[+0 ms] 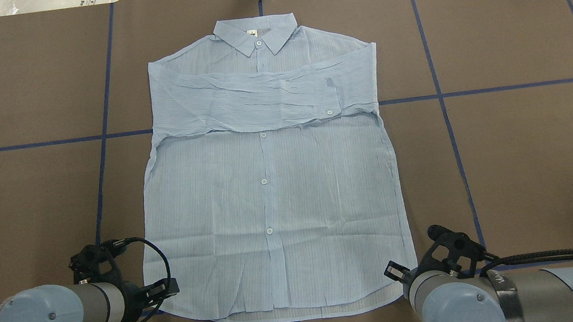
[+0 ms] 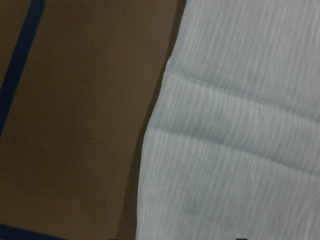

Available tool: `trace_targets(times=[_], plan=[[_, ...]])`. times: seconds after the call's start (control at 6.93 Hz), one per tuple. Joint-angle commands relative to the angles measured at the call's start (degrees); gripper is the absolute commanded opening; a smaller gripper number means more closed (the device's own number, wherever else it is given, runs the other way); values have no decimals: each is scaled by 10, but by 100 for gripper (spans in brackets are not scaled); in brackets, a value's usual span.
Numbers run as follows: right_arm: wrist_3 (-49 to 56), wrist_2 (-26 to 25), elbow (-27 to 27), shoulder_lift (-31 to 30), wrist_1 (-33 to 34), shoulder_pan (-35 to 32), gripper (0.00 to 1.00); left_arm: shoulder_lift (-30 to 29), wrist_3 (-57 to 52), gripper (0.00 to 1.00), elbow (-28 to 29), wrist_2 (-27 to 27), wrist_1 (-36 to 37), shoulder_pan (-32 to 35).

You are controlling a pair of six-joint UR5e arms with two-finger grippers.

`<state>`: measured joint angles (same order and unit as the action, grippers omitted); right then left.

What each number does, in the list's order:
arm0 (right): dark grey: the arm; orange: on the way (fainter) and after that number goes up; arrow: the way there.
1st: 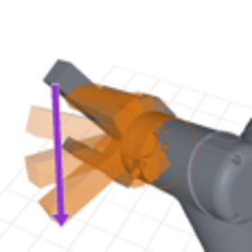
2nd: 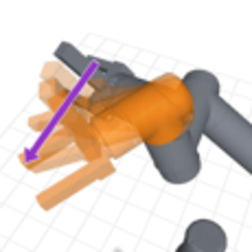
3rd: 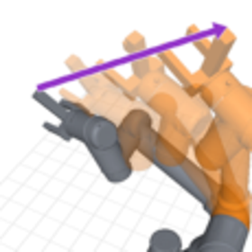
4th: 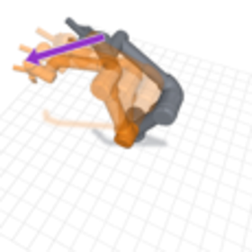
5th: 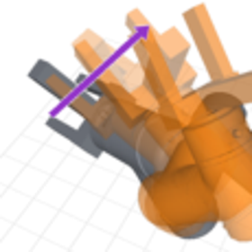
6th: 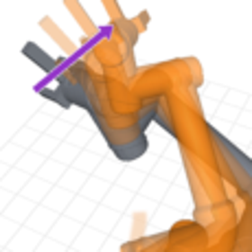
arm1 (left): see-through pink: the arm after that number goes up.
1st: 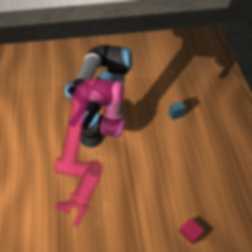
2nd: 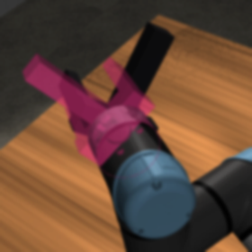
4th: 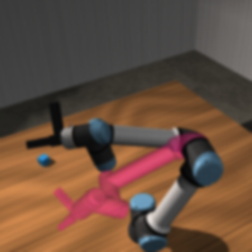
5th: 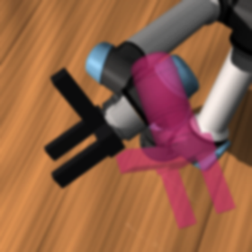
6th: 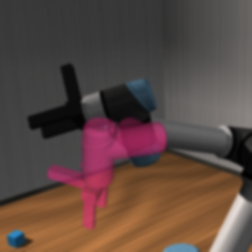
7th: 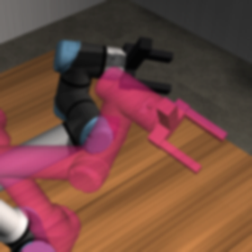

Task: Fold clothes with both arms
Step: 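Position both grippers at the hem corners and grasp the hem edge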

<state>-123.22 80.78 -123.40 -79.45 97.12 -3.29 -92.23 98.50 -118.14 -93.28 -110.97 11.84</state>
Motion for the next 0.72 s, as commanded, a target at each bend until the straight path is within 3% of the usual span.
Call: trace_targets(times=[0.0,0.29,0.58], plan=[[1,1,0,0,0,0,0,4,6,52,1,0,2,-1],[1,1,1,2,-1,0,0,4,6,37,1,0,1,-1],[1,2,0,3,-1,0,0,7,9,37,1,-1,2,-2]])
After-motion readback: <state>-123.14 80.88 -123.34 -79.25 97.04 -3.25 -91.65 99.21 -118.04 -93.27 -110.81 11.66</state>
